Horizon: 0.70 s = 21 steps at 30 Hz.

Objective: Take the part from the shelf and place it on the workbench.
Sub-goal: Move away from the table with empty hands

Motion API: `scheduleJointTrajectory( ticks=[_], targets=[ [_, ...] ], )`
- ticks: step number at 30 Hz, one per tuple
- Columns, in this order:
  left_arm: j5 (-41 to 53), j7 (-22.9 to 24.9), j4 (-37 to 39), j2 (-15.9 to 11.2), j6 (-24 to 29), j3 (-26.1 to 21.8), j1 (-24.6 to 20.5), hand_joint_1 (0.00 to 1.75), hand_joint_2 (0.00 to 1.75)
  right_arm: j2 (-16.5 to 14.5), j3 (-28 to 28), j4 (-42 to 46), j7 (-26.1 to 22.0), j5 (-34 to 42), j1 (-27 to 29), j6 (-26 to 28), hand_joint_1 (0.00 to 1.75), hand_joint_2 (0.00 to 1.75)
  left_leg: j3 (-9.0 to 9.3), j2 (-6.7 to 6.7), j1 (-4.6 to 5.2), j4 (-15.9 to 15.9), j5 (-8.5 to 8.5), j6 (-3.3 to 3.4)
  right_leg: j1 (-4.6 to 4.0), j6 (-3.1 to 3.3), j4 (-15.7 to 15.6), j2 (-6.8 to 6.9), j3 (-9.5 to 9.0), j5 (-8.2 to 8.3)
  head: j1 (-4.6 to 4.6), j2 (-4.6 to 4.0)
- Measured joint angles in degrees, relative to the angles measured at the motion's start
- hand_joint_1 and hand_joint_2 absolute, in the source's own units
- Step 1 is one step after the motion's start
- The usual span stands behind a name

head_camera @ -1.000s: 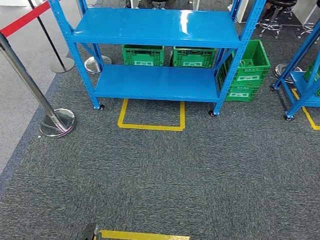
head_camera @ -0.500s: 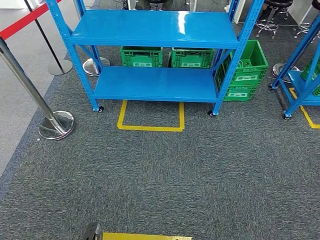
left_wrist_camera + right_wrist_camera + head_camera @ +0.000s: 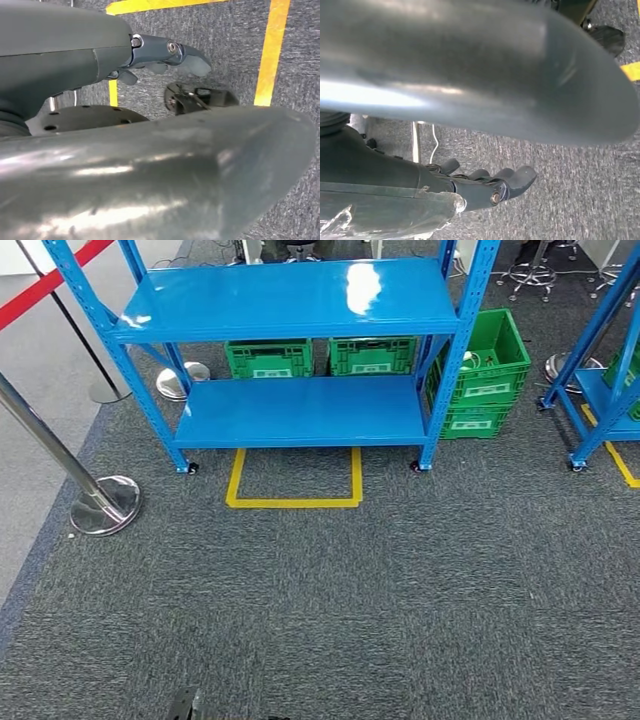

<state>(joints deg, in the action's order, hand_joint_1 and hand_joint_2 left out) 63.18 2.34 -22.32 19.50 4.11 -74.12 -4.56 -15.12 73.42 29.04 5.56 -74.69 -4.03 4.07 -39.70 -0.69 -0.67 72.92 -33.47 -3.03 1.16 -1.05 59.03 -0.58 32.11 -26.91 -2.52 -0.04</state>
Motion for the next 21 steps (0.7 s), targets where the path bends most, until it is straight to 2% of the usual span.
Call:
scheduleJointTrajectory(
  ticks=[1, 3, 4, 5, 6, 9, 10, 11, 13, 14, 15, 16, 17, 18, 19, 20, 21],
  targets=[
    [0.1, 0.0, 0.0, 0.0, -0.1, 0.0, 0.0, 0.00, 0.00, 0.0, 0.0, 0.0, -0.1, 0.0, 0.0, 0.0, 0.00, 0.00, -0.09, 0.00, 0.00, -1.4, 1.64, 0.10, -0.01, -0.07, 0.0, -0.13, -0.64, -0.47, -0.01, 0.00],
    [0.3, 0.0, 0.0, 0.0, -0.3, 0.0, 0.1, 0.00, 0.00, 0.0, -0.1, -0.2, -0.3, 0.0, 0.0, 0.0, 0.00, 0.00, 1.69, 0.01, 0.02, -8.2, 7.35, 0.51, -0.02, -0.38, -0.1, -0.37, -2.00, -1.52, -0.02, 0.00],
    [0.4, -0.1, 0.0, 0.0, -0.4, 0.0, 0.1, 0.00, 0.00, 0.0, -0.1, -0.2, -0.3, -0.1, 0.0, 0.0, 0.00, 0.00, 2.61, 0.03, 0.08, -11.5, 9.18, 0.75, -0.11, -0.69, 0.0, -0.49, -2.56, -2.07, -0.10, 0.00],
    [0.4, -0.1, 0.0, 0.0, -0.4, 0.0, 0.1, 0.00, 0.00, 0.0, -0.2, -0.3, -0.3, -0.1, 0.0, 0.1, 0.00, 0.00, 3.29, 0.04, 0.14, -13.8, 10.19, 0.98, -0.21, -1.07, -0.1, -0.57, -2.90, -2.61, -0.10, 0.00],
    [0.5, -0.1, 0.0, 0.0, -0.5, 0.0, 0.1, 0.00, 0.00, 0.0, -0.2, -0.3, -0.4, -0.1, -0.1, 0.1, 0.00, 0.00, 3.57, 0.03, 0.16, -15.0, 10.26, 1.24, -0.32, -1.54, -0.1, -0.63, -3.33, -2.91, -0.14, 0.00],
    [0.7, -0.2, 0.0, 0.1, -0.5, 0.1, 0.2, 0.00, 0.00, 0.1, -0.2, -0.3, -0.4, -0.1, -0.2, 0.2, 0.00, 0.00, 4.70, -0.01, 0.07, -15.6, 9.85, 2.34, -0.37, -2.67, -0.1, -0.43, -4.55, -3.60, -0.01, 0.01],
    [0.8, -0.2, 0.0, 0.1, -0.5, 0.1, 0.2, 0.00, 0.00, 0.1, -0.2, -0.3, -0.4, -0.1, -0.3, 0.1, 0.00, 0.00, 5.24, 0.03, 0.06, -15.6, 9.76, 2.74, -0.34, -2.87, 1.2, -0.26, -3.99, -4.13, 0.14, 0.01],
    [0.9, -0.2, 0.0, 0.1, -0.5, 0.2, 0.2, 0.00, 0.00, 0.1, -0.2, -0.3, -0.5, 0.0, -0.4, 0.0, 0.00, 0.00, 5.72, 0.07, 0.08, -15.6, 9.49, 3.07, -0.32, -3.02, 3.9, -0.09, -2.54, -4.99, 0.20, 0.01],
    [1.0, -0.1, 0.0, 0.1, -0.5, 0.2, 0.2, 0.00, 0.00, 0.1, -0.2, -0.4, -0.7, 0.0, -0.4, -0.1, 0.00, 0.00, 6.46, 0.13, 0.28, -15.6, 8.66, 3.54, -0.40, -3.18, 11.3, 0.10, 2.20, -7.62, 0.39, 0.02],
    [1.0, -0.1, 0.0, 0.1, -0.5, 0.3, 0.2, 0.00, 0.00, 0.1, -0.2, -0.4, -0.8, 0.1, -0.3, -0.2, 0.00, 0.00, 6.91, 0.09, 0.37, -15.6, 8.19, 3.65, -0.44, -3.17, 14.1, 0.11, 4.43, -8.81, 0.41, 0.02],
    [1.1, -0.1, 0.0, 0.1, -0.5, 0.3, 0.2, 0.00, 0.00, 0.1, -0.2, -0.5, -0.9, 0.1, -0.2, -0.2, 0.00, 0.00, 7.48, 0.01, 0.45, -15.6, 7.70, 3.70, -0.48, -3.12, 15.1, 0.11, 5.88, -9.20, 0.45, 0.02],
    [1.1, -0.1, 0.0, 0.1, -0.5, 0.3, 0.3, 0.00, 0.00, 0.1, -0.2, -0.5, -0.9, 0.1, -0.1, -0.2, 0.00, 0.00, 8.18, -0.07, 0.50, -15.6, 7.17, 3.69, -0.51, -3.02, 14.1, 0.11, 6.38, -8.37, 0.46, 0.02],
    [1.1, -0.1, 0.0, 0.1, -0.5, 0.3, 0.3, 0.00, 0.00, 0.1, -0.2, -0.6, -1.0, 0.2, -0.1, -0.2, 0.00, 0.00, 8.99, -0.13, 0.52, -15.6, 6.59, 3.61, -0.54, -2.86, 11.3, 0.11, 6.03, -6.22, 0.48, 0.02],
    [1.1, -0.1, 0.0, 0.1, -0.5, 0.3, 0.4, 0.00, 0.00, 0.1, -0.2, -0.6, -1.0, 0.2, 0.0, -0.2, 0.00, 0.00, 9.71, -0.15, 0.54, -15.7, 5.99, 3.46, -0.57, -2.66, 7.6, 0.17, 5.29, -3.04, 0.50, 0.02],
    [1.1, -0.1, 0.0, 0.1, -0.5, 0.3, 0.3, 0.00, 0.00, 0.1, -0.2, -0.6, -1.1, 0.2, 0.0, -0.2, 0.00, 0.00, 10.36, -0.16, 0.61, -15.6, 5.42, 3.23, -0.66, -2.35, 4.4, 0.24, 4.63, -0.54, 0.55, 0.02],
    [1.1, -0.1, 0.0, 0.1, -0.5, 0.3, 0.3, 0.00, 0.00, 0.1, -0.2, -0.7, -1.1, 0.3, 0.0, -0.2, 0.00, 0.00, 10.74, -0.15, 0.67, -15.6, 4.94, 2.93, -0.78, -1.96, 2.2, 0.30, 4.05, 1.25, 0.56, 0.02],
    [1.1, -0.1, 0.0, 0.1, -0.5, 0.3, 0.3, 0.00, 0.00, 0.1, -0.2, -0.7, -1.1, 0.3, 0.0, -0.2, 0.00, 0.00, 10.99, -0.14, 0.73, -15.6, 4.64, 2.58, -0.90, -1.52, 1.1, 0.33, 3.91, 2.21, 0.57, 0.02]
  ],
)
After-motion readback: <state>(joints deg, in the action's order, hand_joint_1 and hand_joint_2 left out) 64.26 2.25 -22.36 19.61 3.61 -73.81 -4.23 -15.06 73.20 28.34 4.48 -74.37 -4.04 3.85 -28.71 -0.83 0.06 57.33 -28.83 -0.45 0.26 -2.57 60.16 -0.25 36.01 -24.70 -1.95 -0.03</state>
